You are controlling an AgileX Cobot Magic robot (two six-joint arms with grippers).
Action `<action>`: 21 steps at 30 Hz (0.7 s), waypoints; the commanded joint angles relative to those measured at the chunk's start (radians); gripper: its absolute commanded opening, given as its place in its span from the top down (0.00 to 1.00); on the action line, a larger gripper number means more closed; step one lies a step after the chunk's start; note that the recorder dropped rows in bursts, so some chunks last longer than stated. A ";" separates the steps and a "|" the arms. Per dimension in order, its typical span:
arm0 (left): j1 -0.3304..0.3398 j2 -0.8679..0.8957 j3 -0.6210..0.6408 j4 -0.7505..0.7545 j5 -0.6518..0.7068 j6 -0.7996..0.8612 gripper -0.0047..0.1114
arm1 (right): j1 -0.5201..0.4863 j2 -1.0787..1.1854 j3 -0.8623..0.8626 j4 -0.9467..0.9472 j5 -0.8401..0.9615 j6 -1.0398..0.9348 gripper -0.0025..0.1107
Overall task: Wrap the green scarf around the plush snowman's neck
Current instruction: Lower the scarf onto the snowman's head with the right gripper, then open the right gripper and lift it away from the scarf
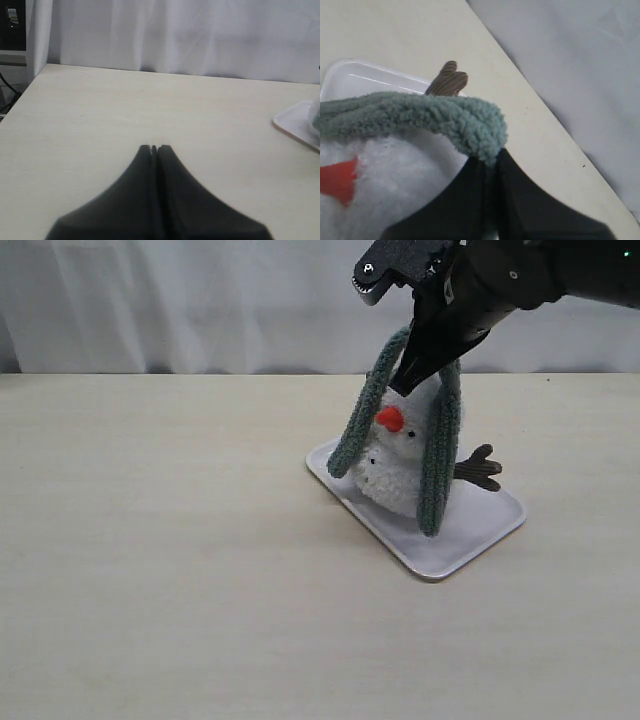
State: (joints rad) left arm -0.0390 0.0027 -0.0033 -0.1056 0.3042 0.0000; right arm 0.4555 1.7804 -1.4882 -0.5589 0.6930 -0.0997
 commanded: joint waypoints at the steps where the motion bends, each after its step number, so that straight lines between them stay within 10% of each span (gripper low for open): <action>1: -0.008 -0.003 0.003 -0.001 -0.001 0.000 0.96 | -0.004 0.011 -0.004 -0.106 -0.042 0.071 0.94; 21: -0.008 -0.003 0.003 0.018 -0.001 0.000 0.96 | -0.061 0.112 -0.002 -0.204 -0.026 0.175 0.94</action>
State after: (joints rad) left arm -0.0390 0.0027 -0.0033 -0.0881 0.3042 0.0000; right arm 0.4012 1.8938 -1.4882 -0.7690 0.6641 0.0616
